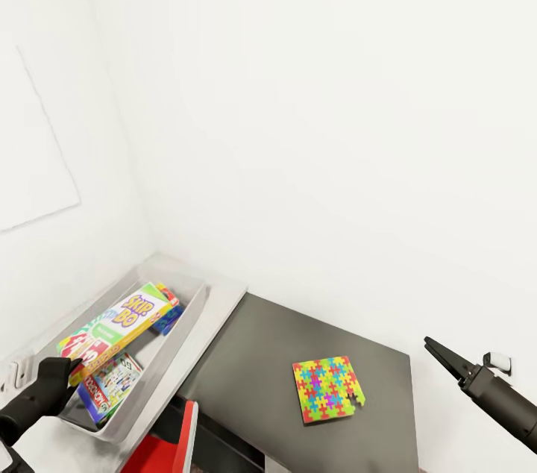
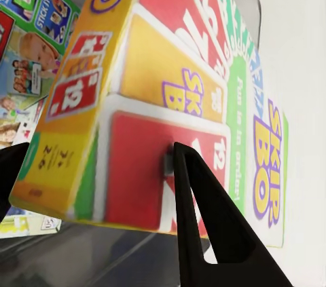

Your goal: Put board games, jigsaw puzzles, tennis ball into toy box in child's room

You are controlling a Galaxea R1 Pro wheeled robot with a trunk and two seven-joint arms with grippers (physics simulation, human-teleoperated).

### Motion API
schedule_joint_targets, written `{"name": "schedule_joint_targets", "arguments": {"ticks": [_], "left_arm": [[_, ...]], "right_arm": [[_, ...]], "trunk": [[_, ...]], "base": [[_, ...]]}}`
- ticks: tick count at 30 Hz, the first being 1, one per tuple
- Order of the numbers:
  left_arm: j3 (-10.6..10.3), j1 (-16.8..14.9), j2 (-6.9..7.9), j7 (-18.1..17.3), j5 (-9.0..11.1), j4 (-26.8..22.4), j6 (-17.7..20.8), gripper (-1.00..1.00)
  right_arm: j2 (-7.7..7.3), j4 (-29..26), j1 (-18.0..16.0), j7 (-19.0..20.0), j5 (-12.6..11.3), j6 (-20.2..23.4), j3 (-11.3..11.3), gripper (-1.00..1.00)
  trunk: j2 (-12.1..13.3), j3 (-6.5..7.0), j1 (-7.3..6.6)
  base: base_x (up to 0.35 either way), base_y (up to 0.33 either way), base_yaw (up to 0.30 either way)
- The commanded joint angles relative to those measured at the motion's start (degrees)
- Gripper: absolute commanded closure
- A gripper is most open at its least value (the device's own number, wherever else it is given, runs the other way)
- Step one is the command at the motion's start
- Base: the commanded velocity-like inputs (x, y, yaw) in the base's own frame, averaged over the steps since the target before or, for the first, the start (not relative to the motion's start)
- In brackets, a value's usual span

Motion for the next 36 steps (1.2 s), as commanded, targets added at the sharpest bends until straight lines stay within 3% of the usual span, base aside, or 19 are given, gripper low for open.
{"name": "schedule_joint_targets", "arguments": {"ticks": [1,12,13,29,32,36], "left_arm": [[0.17,-0.12,-0.01,-0.16,0.17,-0.05,0.3,1.0],[0.16,-0.13,0.16,-0.1,0.17,-0.07,0.3,1.0],[0.16,-0.13,0.16,-0.1,0.17,-0.07,0.3,-1.0],[0.16,-0.13,0.53,-0.1,0.26,-0.11,0.35,-1.0],[0.3,-0.13,1.14,-0.12,0.32,-0.11,0.5,-1.0],[0.56,-0.1,1.8,-0.42,2.01,-0.11,0.77,-1.0]], "right_arm": [[-0.02,0.0,-0.05,0.08,-0.14,0.33,-0.04,-1.0],[-0.03,0.0,-0.07,0.08,-0.15,0.37,-0.04,-1.0],[-0.03,0.0,-0.06,0.08,-0.15,0.37,-0.04,-1.0],[-0.03,0.0,-0.07,0.11,-0.15,0.36,-0.1,-1.0],[-0.03,0.0,-0.08,0.14,-0.15,0.34,-0.11,-1.0],[-0.03,0.0,-0.07,0.16,-0.15,0.3,-0.14,-1.0]], "trunk": [[-0.13,-0.13,0.04],[-0.13,-0.13,0.04],[-0.13,-0.13,0.04],[-0.13,-0.13,0.04],[-0.13,-0.13,0.04],[-0.13,-0.13,0.04]], "base": [[0.0,0.0,0.0],[0.0,0.0,0.0],[0.0,0.0,0.0],[0.0,0.0,0.0],[0.0,0.0,0.0],[0.0,0.0,0.0]]}}
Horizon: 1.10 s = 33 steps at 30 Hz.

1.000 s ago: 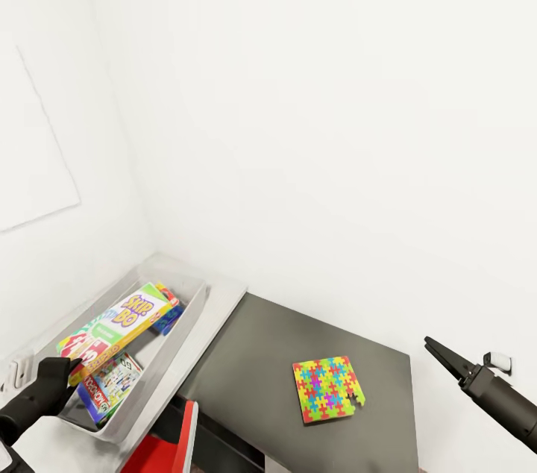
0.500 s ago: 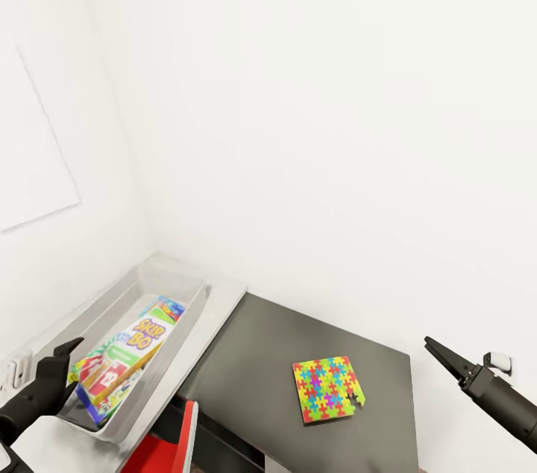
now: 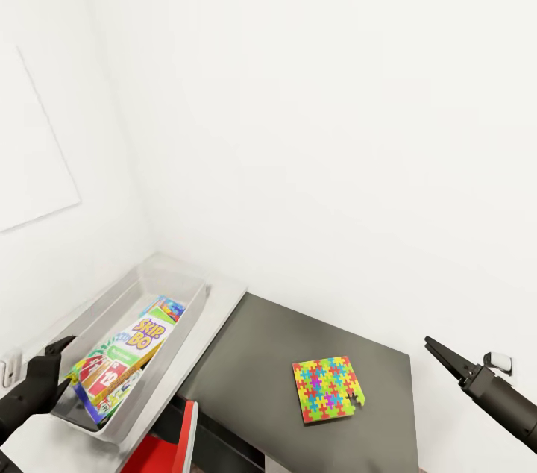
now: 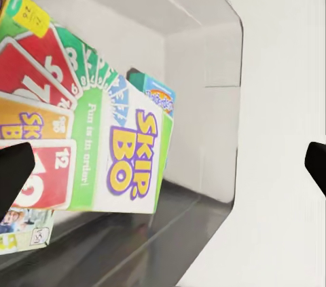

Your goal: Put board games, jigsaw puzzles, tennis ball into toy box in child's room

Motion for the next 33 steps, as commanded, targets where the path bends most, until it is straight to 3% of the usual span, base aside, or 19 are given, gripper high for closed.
{"name": "schedule_joint_targets", "arguments": {"ticks": [1,3,6,7,8,10,11,13,17,18,19,23,25,30,32,33], "left_arm": [[0.19,-0.07,0.41,-0.12,1.8,-0.05,0.44,-1.0],[-0.02,0.07,1.2,-0.21,4.09,-0.05,0.54,-1.0],[-1.02,0.66,4.46,-0.32,11.21,0.01,0.82,-1.0],[-1.46,0.82,5.23,-0.35,12.7,0.03,0.9,-1.0],[-2.75,1.29,6.84,-0.42,15.71,0.05,0.95,-1.0],[-4.54,2.27,8.58,-0.47,18.8,0.07,0.95,-1.0],[-6.65,3.73,10.52,-0.5,22.06,0.16,0.95,-1.0],[-8.97,5.62,12.6,-0.52,25.52,0.29,0.95,-1.0],[-18.85,13.83,21.31,-0.65,41.68,0.69,0.95,-1.0],[-19.82,14.64,22.33,-0.68,43.59,0.77,0.95,-1.0],[-21.45,16.07,24.19,-0.73,46.97,0.9,0.95,-1.0],[-24.0,19.75,27.55,-0.87,52.43,1.37,0.95,-1.0],[-24.63,21.16,28.11,-0.93,53.47,1.48,0.95,-1.0],[-27.19,22.48,28.63,-0.98,54.16,1.58,0.95,-1.0],[-28.82,23.17,29.23,-1.0,54.17,1.58,0.95,-1.0],[-29.94,24.05,30.22,-1.03,54.17,1.48,0.95,-1.0]], "right_arm": [[-0.01,0.02,-0.08,0.1,-0.14,0.31,-0.06,-1.0],[-0.01,0.01,-0.07,0.12,-0.14,0.27,-0.13,-1.0],[-0.01,0.01,-0.06,0.24,-0.14,0.21,-0.28,-1.0],[0.01,0.01,-0.05,0.28,-0.14,0.19,-0.32,-1.0],[0.04,0.0,-0.04,0.36,-0.14,0.14,-0.37,-1.0],[0.05,0.03,-0.04,0.47,-0.14,0.08,-0.4,-1.0],[0.06,0.05,-0.05,0.55,-0.14,0.03,-0.43,-1.0],[0.07,0.06,-0.06,0.6,-0.14,0.0,-0.44,-1.0],[0.08,0.09,-0.05,0.69,-0.14,-0.12,-0.46,-1.0],[0.08,0.09,-0.05,0.7,-0.14,-0.12,-0.46,-1.0],[0.08,0.09,-0.07,0.73,-0.14,-0.13,-0.46,-1.0],[0.08,0.15,-0.04,0.77,-0.14,-0.14,-0.46,-1.0],[0.08,0.16,-0.05,0.78,-0.14,-0.14,-0.46,-1.0],[0.11,0.17,-0.07,0.78,-0.14,-0.14,-0.46,-1.0],[0.09,0.15,-0.06,0.78,-0.14,-0.18,-0.46,-1.0],[0.09,0.13,-0.06,0.78,-0.14,-0.17,-0.46,-1.0]], "trunk": [[-0.13,-0.13,0.04],[-0.13,-0.13,0.04],[-0.13,-0.13,0.04],[-0.13,-0.13,0.04],[-0.13,-0.13,0.04],[-0.13,-0.13,0.04],[-0.13,-0.13,0.04],[-0.13,-0.13,0.04],[-0.13,-0.13,0.04],[-0.13,-0.13,0.04],[-0.13,-0.13,0.04],[-0.13,-0.13,0.04],[-0.13,-0.13,0.04],[-0.13,-0.13,0.04],[-0.13,-0.13,0.04],[-0.13,-0.13,0.04]], "base": [[0.0,0.0,0.0],[0.0,0.0,0.0],[0.0,0.0,0.0],[0.0,0.0,0.0],[0.0,0.0,0.0],[0.0,0.0,0.0],[0.0,0.0,0.0],[0.0,0.0,0.0],[0.0,0.0,0.0],[0.0,0.0,0.0],[0.0,0.0,0.0],[0.0,0.0,0.0],[0.0,0.0,0.0],[0.0,0.0,0.0],[0.0,0.0,0.0],[0.0,0.0,0.0]]}}
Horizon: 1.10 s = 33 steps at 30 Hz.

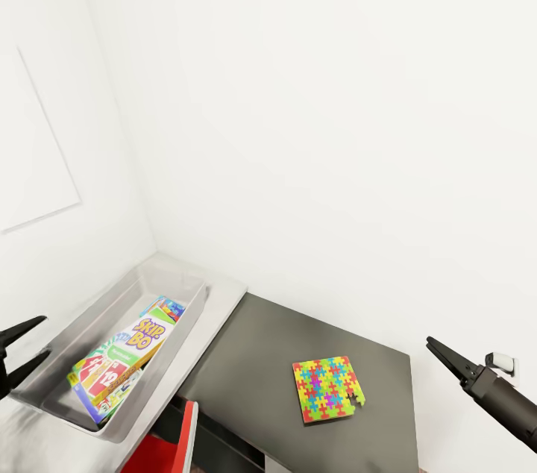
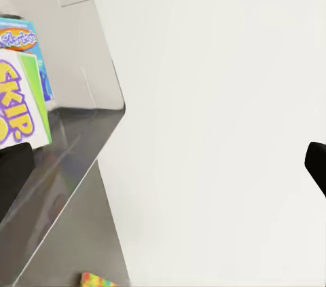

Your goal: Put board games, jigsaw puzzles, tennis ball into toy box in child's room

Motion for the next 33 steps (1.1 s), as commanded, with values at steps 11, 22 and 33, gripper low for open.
{"name": "schedule_joint_targets", "arguments": {"ticks": [11,22,33], "left_arm": [[-11.75,8.17,11.84,-25.73,-5.26,-0.25,0.27,-1.0],[-11.81,9.06,13.79,-68.34,-41.74,-0.07,-11.15,-1.0],[-5.53,8.85,13.22,-89.09,-63.49,0.3,-15.8,-1.0]], "right_arm": [[0.03,-0.26,-0.03,0.07,-0.1,0.26,0.06,-1.0],[-0.07,-0.25,-0.04,0.14,-0.13,0.32,-0.01,-1.0],[-0.01,-0.26,-0.03,0.07,-0.15,0.35,0.08,-1.0]], "trunk": [[-0.12,-0.13,0.04],[-0.12,-0.13,0.04],[-0.12,-0.13,0.04]], "base": [[0.0,0.0,0.0],[0.0,0.0,0.0],[0.0,0.0,0.0]]}}
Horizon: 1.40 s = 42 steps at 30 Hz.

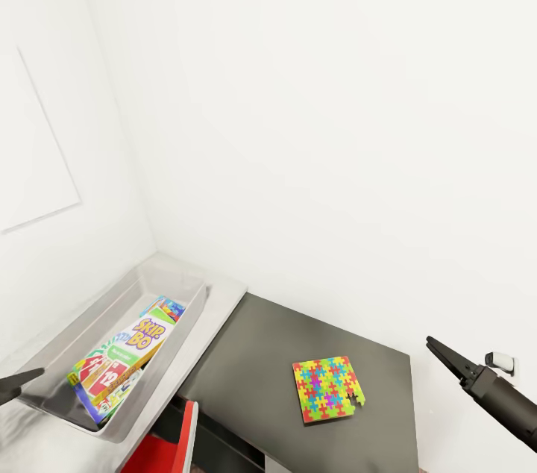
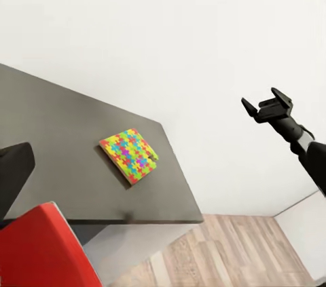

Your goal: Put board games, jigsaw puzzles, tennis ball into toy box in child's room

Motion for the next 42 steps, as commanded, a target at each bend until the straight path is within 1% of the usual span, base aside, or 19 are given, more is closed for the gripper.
{"name": "schedule_joint_targets", "arguments": {"ticks": [1,11,18,25,32,42], "left_arm": [[0.15,0.05,-0.01,-0.09,-0.06,-0.04,0.58,-1.0],[0.42,0.05,-0.12,-0.09,-0.33,-0.04,0.48,-1.0],[0.46,0.04,-0.16,-0.09,-0.31,-0.06,0.42,-1.0],[0.52,0.02,-0.17,-0.09,-0.15,-0.04,-0.4,-1.0],[0.56,0.03,-0.17,-0.09,0.04,-0.04,-0.83,-1.0],[0.56,0.05,-0.17,-0.09,-0.08,-0.06,-0.89,-1.0]], "right_arm": [[0.0,-0.01,-0.08,0.06,-0.16,0.32,0.0,-1.0],[0.0,-0.07,-0.08,0.06,-0.16,0.32,0.03,-1.0],[0.0,-0.12,-0.1,0.06,-0.16,0.31,0.04,-1.0],[-0.02,-0.19,-0.09,0.06,-0.16,0.32,0.0,-1.0],[-0.05,-0.27,-0.08,0.21,-0.16,0.32,0.03,-1.0],[0.0,-0.39,-0.09,0.45,-0.07,0.29,0.29,-1.0]], "trunk": [[-0.12,-0.12,0.04],[-0.12,-0.05,0.04],[-0.12,0.4,0.04],[-0.12,0.91,0.04],[-0.12,1.29,0.04],[-0.12,1.59,0.04]], "base": [[0.0,0.0,0.0],[-0.026,0.0,0.01],[-0.261,0.0,0.131],[-0.308,-0.028,0.194],[-0.184,-0.022,0.24],[-0.188,0.143,0.269]]}}
